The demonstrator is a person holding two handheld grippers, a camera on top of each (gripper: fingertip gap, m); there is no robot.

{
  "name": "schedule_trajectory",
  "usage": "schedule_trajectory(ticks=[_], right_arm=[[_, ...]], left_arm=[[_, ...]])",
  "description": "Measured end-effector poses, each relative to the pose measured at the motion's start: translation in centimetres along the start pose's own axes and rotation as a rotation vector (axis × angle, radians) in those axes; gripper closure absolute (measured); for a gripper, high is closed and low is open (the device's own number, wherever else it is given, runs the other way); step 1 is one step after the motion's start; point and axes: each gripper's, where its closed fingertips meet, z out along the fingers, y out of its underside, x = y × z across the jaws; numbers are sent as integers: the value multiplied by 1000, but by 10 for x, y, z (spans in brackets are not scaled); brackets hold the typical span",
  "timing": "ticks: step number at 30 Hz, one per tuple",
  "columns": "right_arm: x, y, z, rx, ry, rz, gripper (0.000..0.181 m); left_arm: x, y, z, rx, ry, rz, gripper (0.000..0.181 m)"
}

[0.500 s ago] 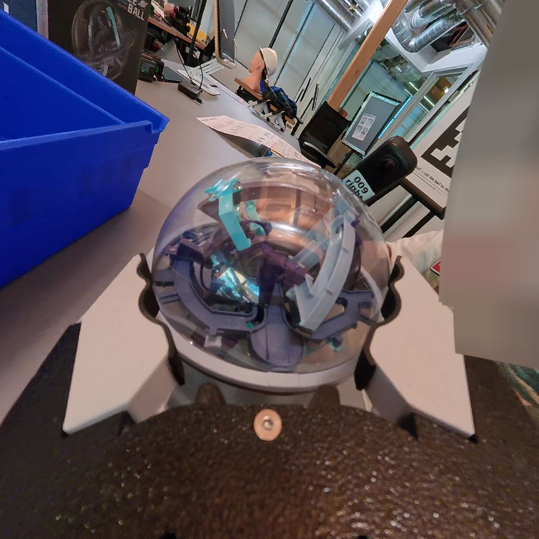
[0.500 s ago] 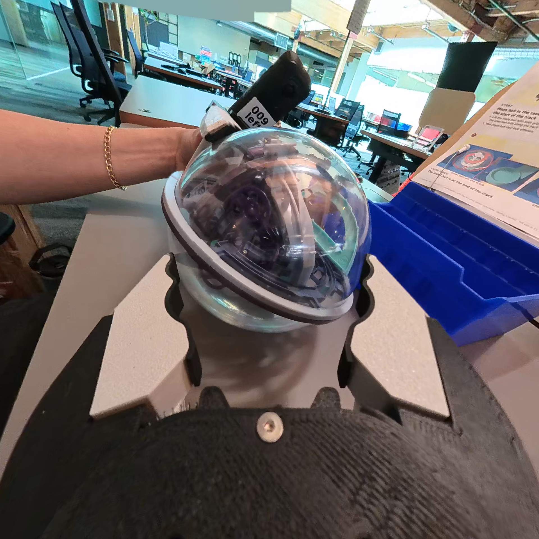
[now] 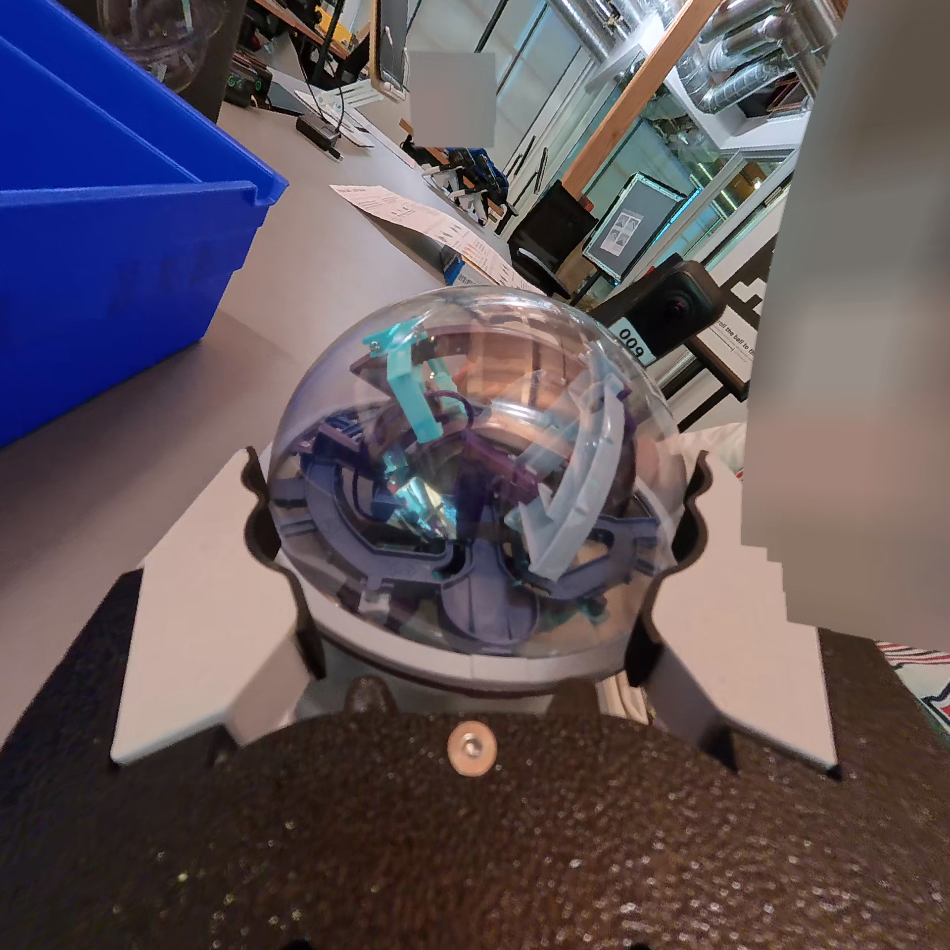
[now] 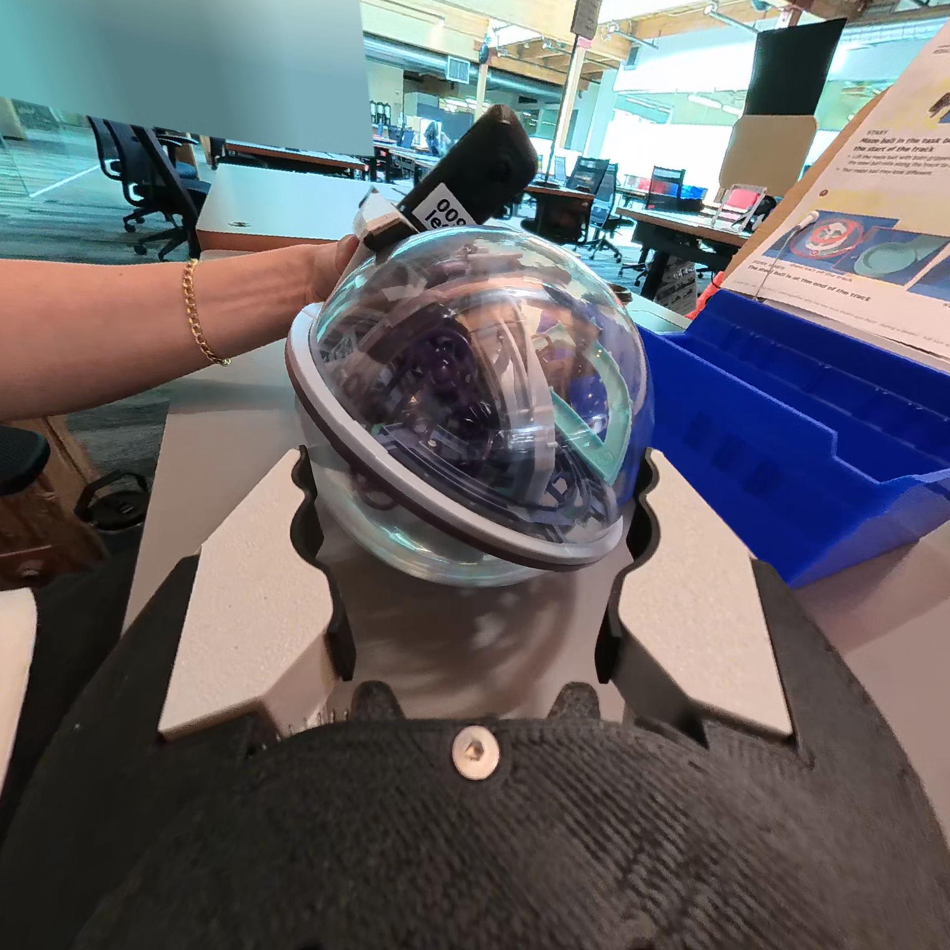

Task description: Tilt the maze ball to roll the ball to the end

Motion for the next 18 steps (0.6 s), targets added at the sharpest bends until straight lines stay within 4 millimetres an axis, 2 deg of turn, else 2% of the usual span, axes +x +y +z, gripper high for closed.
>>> schedule_trajectory(ticks=[18], right_arm=[[-2,1,-1,-16,56,24,60]], left_arm=[[2,-3,-3,25,-23,1,34]])
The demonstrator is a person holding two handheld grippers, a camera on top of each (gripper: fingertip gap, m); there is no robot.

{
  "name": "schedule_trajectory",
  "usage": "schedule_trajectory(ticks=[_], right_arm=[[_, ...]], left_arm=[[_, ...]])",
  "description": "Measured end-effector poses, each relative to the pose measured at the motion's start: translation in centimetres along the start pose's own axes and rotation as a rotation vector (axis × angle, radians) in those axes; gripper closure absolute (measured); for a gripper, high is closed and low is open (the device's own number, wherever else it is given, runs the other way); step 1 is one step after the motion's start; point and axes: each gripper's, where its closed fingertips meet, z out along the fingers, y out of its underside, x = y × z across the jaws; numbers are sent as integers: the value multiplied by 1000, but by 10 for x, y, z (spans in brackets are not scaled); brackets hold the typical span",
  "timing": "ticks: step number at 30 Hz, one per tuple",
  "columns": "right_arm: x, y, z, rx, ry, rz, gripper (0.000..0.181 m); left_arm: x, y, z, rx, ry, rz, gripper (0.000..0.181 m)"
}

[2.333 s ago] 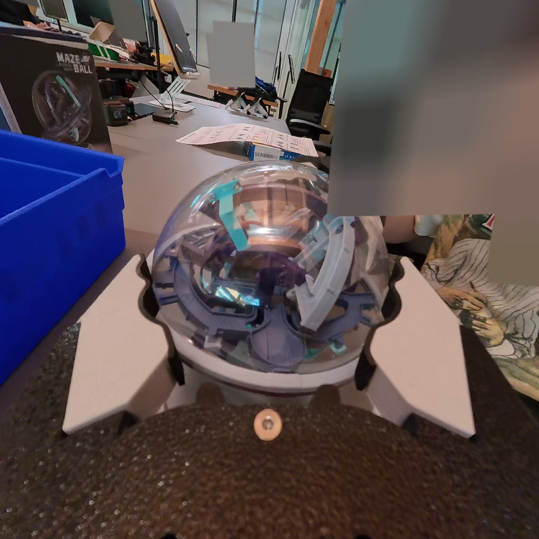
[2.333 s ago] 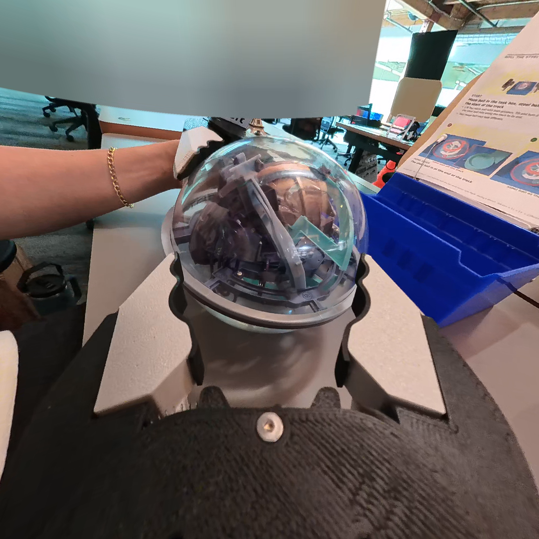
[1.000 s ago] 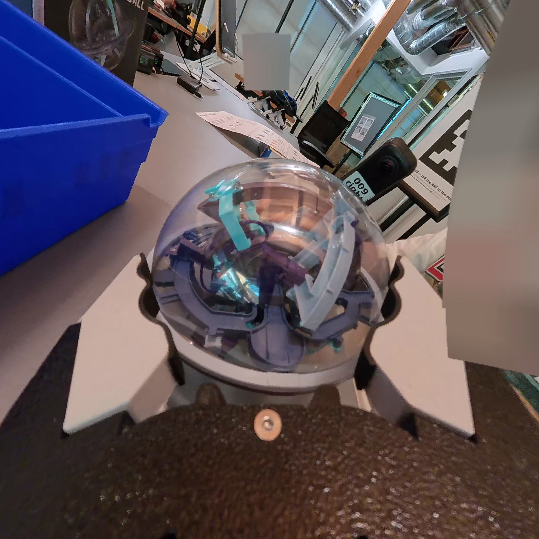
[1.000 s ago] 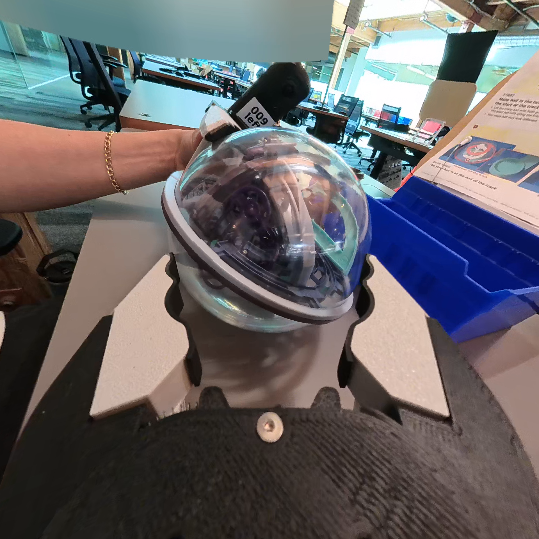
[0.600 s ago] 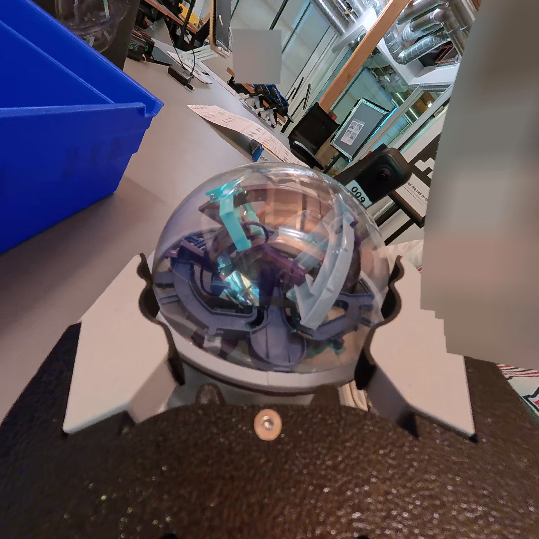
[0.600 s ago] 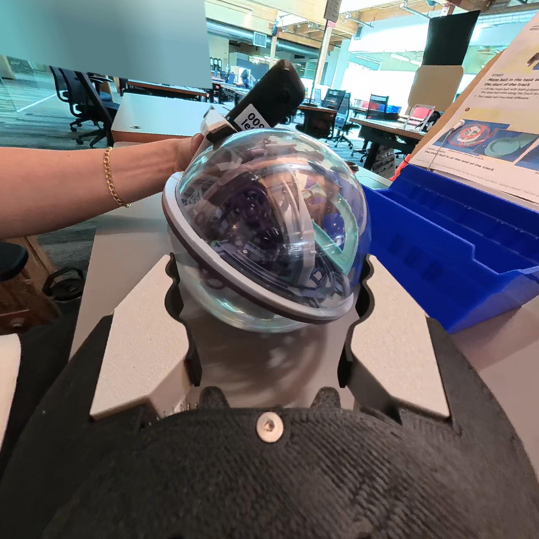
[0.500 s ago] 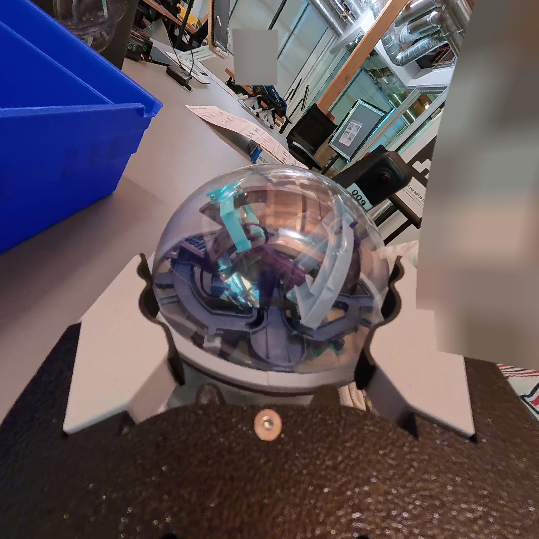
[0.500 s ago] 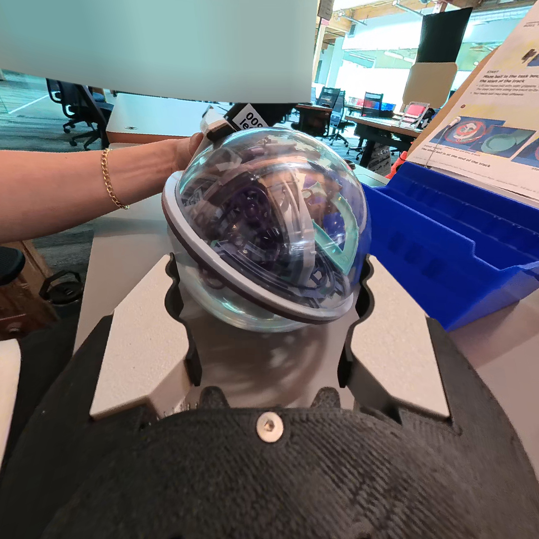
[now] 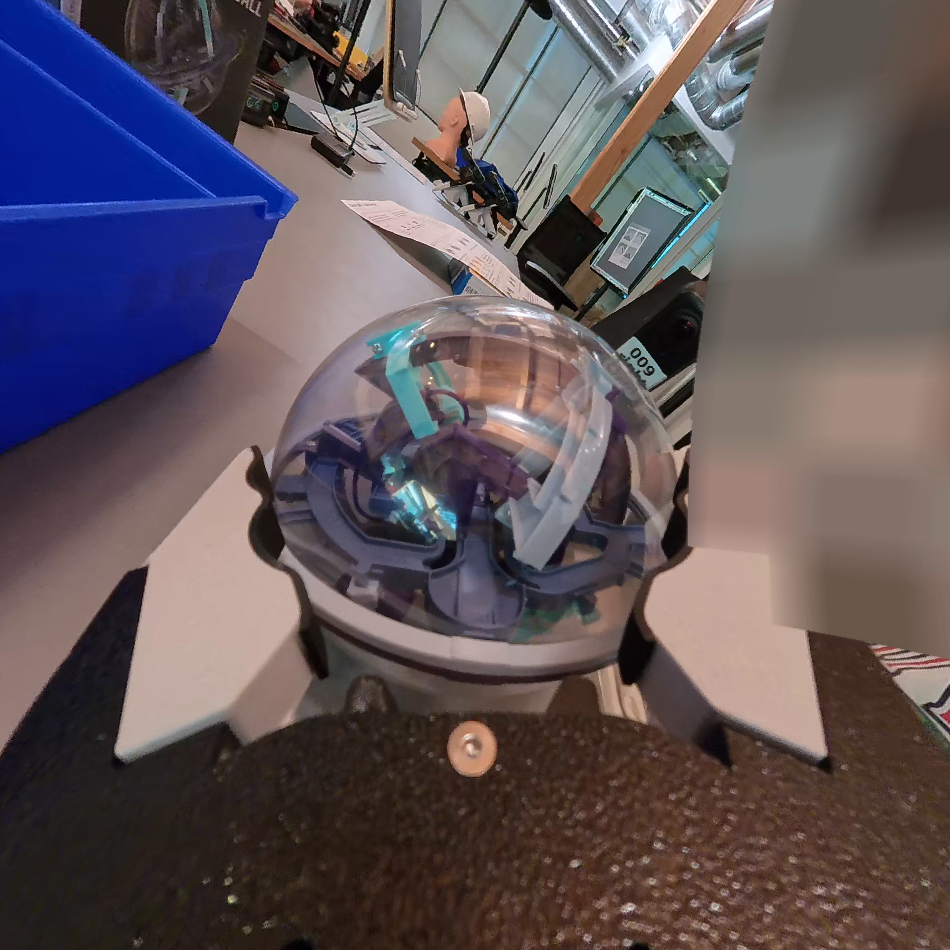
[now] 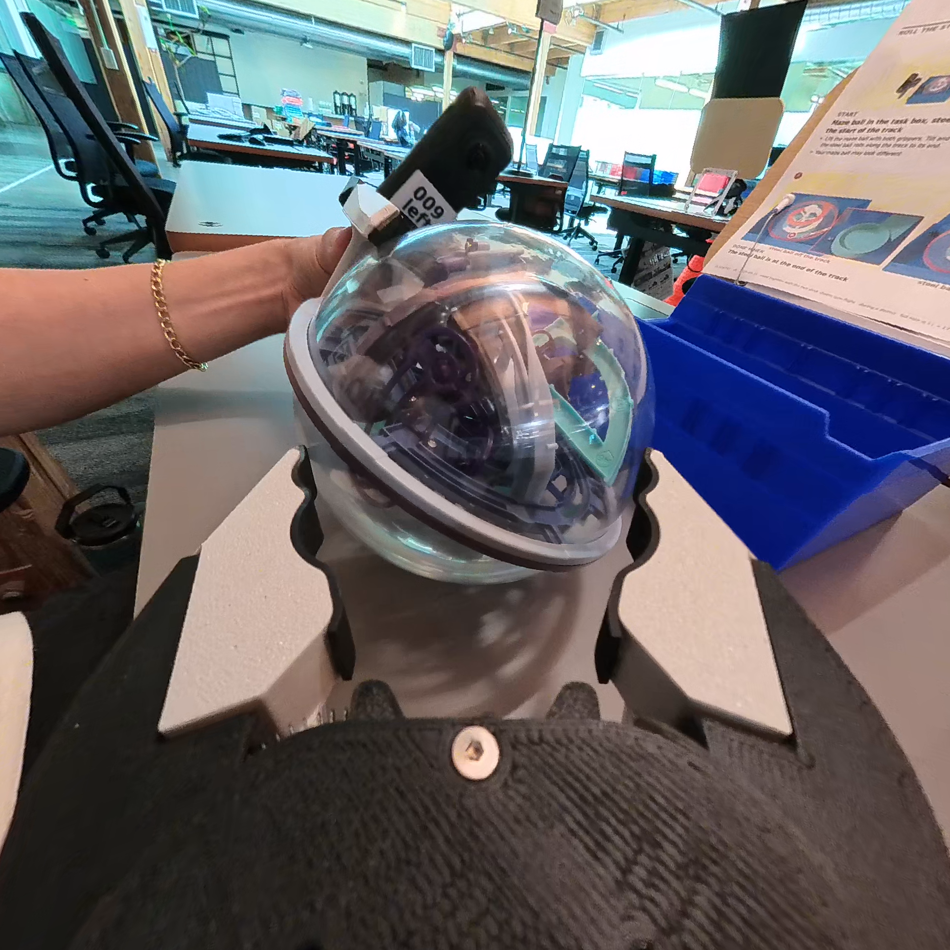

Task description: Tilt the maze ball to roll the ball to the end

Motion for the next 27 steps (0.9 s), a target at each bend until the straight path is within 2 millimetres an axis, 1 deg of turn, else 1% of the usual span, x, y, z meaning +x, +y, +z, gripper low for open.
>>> schedule_trajectory(ticks=[18,27], right_arm=[[-5,6,-2,-41,21,-63,59],[-10,9,-7,-64,43,-121,59]], left_arm=[[6,4,1,-50,-56,95,34],[13,9,4,-110,-83,187,34]])
